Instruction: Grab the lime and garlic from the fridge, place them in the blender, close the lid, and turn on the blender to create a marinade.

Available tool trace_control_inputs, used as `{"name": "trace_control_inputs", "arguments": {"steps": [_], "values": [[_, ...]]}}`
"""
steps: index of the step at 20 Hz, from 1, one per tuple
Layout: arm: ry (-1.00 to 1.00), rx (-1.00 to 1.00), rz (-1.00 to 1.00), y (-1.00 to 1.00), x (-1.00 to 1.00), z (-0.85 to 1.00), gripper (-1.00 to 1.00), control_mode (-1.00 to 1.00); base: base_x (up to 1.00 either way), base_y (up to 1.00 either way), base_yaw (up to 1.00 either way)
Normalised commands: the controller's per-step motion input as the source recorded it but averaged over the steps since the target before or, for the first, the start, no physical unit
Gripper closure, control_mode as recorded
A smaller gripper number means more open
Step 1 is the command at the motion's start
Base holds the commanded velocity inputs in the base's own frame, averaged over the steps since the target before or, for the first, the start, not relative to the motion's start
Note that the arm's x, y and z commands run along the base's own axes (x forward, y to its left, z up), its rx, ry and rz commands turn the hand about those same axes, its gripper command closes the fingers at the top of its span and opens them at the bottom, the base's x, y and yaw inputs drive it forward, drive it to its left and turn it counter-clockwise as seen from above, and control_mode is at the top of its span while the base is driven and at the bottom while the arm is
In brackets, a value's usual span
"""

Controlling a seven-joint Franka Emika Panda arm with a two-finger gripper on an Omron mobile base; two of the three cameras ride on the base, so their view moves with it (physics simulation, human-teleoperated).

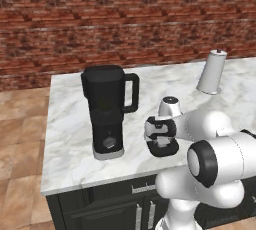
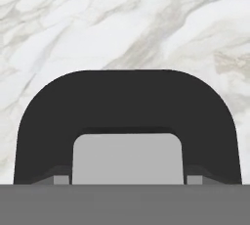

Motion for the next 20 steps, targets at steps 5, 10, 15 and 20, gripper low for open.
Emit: {"name": "trace_control_inputs", "arguments": {"steps": [5, 10, 15, 20], "values": [[-0.03, 0.00, 0.00, -0.15, -0.16, 0.54, 1.00, -1.00, 0.00, 0.00, 0.00], [-0.15, 0.00, 0.00, -0.15, -0.29, 0.98, 1.00, -1.00, 0.00, 0.00, 0.00], [-0.16, 0.00, 0.00, -0.04, -0.30, 1.00, 1.00, -1.00, 0.00, 0.00, 0.00], [-0.15, 0.00, 0.00, 0.00, -0.33, 1.00, 1.00, -1.00, 0.00, 0.00, 0.00]]}}
